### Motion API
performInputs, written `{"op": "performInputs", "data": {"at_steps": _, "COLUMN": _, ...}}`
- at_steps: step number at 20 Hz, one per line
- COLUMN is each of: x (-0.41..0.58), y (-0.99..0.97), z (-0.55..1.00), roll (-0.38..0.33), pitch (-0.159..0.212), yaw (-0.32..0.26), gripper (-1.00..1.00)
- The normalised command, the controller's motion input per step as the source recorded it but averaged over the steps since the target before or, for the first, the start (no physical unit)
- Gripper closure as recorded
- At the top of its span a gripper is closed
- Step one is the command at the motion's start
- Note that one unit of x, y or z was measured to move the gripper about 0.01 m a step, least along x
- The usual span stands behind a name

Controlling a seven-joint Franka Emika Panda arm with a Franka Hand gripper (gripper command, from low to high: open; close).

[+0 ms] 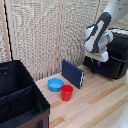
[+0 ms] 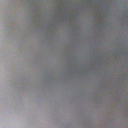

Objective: Gently grip the air fryer handle with your gripper and kindly pull it open by sliding your gripper away from the base. Gradually bring your gripper in line with the blue bowl and gently capture it, without tightening your grip too much. Securely place the blue bowl inside the opened air fryer with a steady position. Liberate your robot's gripper, and withdraw your gripper from the proximity of the air fryer.

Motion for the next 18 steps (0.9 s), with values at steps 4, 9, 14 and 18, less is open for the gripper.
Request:
{"op": "performInputs", "data": {"at_steps": 4, "x": -0.072, "y": 0.93, "z": 0.0, "roll": 0.002, "pitch": -0.111, "yaw": -0.062, "gripper": 1.0}}
{"op": "performInputs", "data": {"at_steps": 9, "x": -0.017, "y": 0.82, "z": -0.07, "roll": -0.022, "pitch": -0.005, "yaw": -0.092, "gripper": 1.0}}
{"op": "performInputs", "data": {"at_steps": 14, "x": 0.0, "y": 0.45, "z": -0.11, "roll": -0.017, "pitch": 0.0, "yaw": -0.054, "gripper": -1.0}}
{"op": "performInputs", "data": {"at_steps": 18, "x": 0.05, "y": 0.19, "z": -0.06, "roll": 0.0, "pitch": 0.0, "yaw": -0.004, "gripper": -1.0}}
